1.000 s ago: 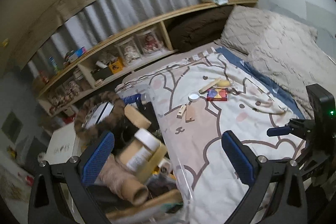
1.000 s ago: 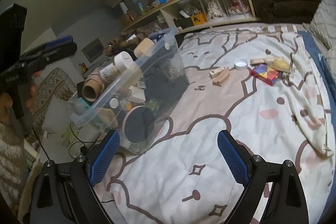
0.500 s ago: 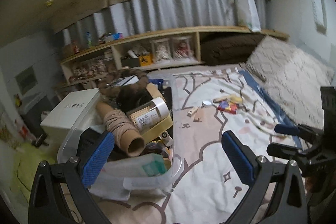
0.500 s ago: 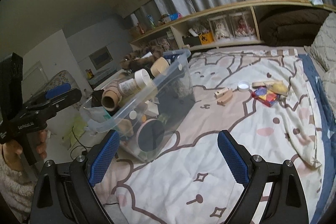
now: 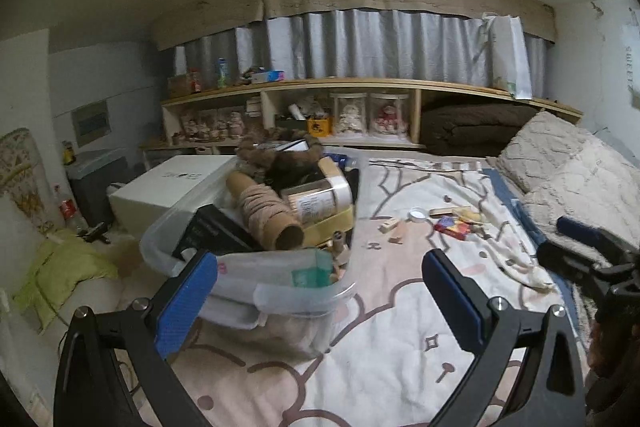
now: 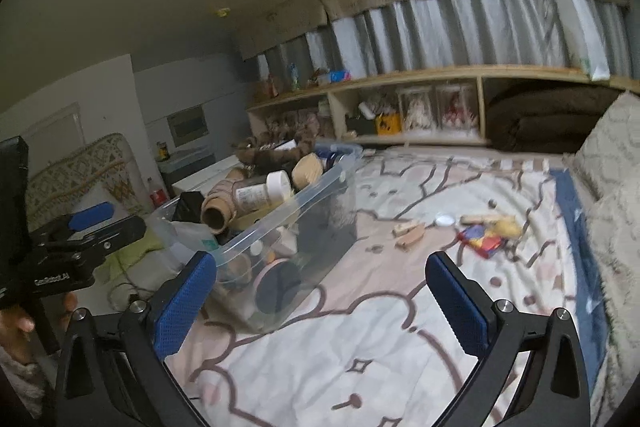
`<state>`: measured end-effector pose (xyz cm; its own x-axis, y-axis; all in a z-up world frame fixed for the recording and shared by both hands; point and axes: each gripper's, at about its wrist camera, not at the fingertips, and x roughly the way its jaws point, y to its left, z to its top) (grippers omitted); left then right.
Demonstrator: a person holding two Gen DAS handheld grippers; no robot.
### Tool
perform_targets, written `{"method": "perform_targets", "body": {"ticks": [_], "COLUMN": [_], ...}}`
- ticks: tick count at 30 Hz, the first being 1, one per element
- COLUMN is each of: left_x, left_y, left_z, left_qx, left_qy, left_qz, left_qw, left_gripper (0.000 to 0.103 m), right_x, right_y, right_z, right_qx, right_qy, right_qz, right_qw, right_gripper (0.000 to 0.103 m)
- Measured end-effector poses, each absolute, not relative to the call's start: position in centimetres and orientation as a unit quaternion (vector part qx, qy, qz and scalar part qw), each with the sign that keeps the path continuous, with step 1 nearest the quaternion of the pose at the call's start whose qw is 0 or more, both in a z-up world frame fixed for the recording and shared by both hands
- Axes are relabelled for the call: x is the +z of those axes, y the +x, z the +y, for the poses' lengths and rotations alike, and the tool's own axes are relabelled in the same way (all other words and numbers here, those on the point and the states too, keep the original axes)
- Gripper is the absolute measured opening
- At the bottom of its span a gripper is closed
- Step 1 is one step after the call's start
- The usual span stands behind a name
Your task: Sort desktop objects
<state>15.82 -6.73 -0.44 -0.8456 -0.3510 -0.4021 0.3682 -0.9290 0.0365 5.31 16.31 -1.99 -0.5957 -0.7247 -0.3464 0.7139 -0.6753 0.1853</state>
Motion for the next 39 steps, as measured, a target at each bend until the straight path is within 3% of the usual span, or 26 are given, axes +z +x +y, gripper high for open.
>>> {"method": "perform_targets", "body": {"ticks": [39], "left_x": [-3.2], "left_y": [18.6], "left_z": [-4.8], "left_qx": [-0.962], "left_qy": [0.173], "left_qz": [0.049], "left_qw": [0.204], "left_gripper": [0.103], "right_x": [-2.5], "right_y": [7.7], "right_z": [15.9], "right_qx": [-0.905], "right_qy": [0.189], "right_qz": [0.038], "right_qw": [0.379], "right_gripper": [0.103]}}
